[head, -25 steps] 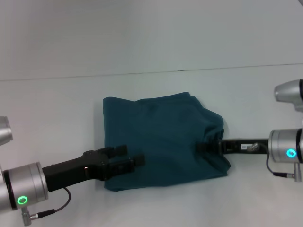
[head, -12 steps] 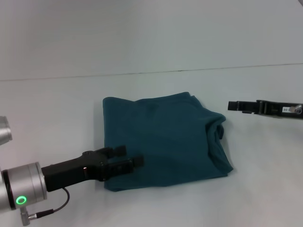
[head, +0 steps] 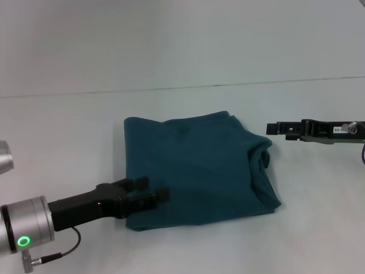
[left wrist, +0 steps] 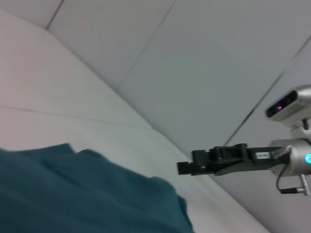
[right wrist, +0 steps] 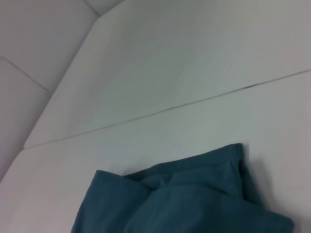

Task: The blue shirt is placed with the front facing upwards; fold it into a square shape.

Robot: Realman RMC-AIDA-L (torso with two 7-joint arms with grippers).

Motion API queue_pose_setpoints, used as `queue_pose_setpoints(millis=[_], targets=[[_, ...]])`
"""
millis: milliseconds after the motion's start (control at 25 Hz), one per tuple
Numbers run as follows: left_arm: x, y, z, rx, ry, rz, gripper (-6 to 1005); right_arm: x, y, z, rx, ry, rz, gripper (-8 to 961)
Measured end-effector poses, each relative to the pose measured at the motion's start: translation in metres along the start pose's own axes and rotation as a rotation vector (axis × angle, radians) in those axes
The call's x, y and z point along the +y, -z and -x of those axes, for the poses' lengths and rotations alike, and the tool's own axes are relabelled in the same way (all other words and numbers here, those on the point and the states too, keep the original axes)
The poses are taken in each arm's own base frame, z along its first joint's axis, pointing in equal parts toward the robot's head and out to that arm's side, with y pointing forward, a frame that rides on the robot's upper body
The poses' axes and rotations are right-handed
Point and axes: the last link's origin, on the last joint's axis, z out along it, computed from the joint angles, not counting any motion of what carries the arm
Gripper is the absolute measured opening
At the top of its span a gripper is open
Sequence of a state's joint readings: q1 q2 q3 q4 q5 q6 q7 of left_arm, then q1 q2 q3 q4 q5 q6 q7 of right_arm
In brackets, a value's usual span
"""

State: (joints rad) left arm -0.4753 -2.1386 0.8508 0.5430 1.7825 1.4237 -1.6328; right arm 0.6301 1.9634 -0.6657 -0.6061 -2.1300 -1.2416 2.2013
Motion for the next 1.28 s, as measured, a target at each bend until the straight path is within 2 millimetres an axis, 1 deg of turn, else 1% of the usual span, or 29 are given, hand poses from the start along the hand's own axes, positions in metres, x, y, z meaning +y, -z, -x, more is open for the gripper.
queue_pose_setpoints(millis=[120, 280, 480, 720, 1000, 1280], targets=[[-0.006, 0.005, 0.002, -0.025, 0.045, -0.035, 810, -0.001, 0.001, 0.000, -0.001, 0.002, -0.003, 826], [-0.015, 0.014, -0.002, -0.041, 0.092, -0.092, 804, -0.003, 0.004, -0.001, -0.001, 0.003, -0.007, 824], [-0.025, 0.020, -0.001, -0.095, 0.101, -0.171, 797, -0.006, 0.006, -0.004, -0.001, -0.004, -0.013, 823], [-0.030, 0.018, 0.002, -0.132, 0.094, -0.212, 789, -0.007, 0.007, -0.005, 0.000, -0.006, -0.012, 822], [-0.026, 0.010, 0.008, -0.182, 0.081, -0.193, 779, -0.006, 0.007, -0.005, -0.001, -0.005, -0.010, 820], [-0.025, 0.002, 0.008, -0.210, 0.060, -0.188, 769, -0.005, 0.006, -0.003, -0.003, -0.002, -0.007, 819]])
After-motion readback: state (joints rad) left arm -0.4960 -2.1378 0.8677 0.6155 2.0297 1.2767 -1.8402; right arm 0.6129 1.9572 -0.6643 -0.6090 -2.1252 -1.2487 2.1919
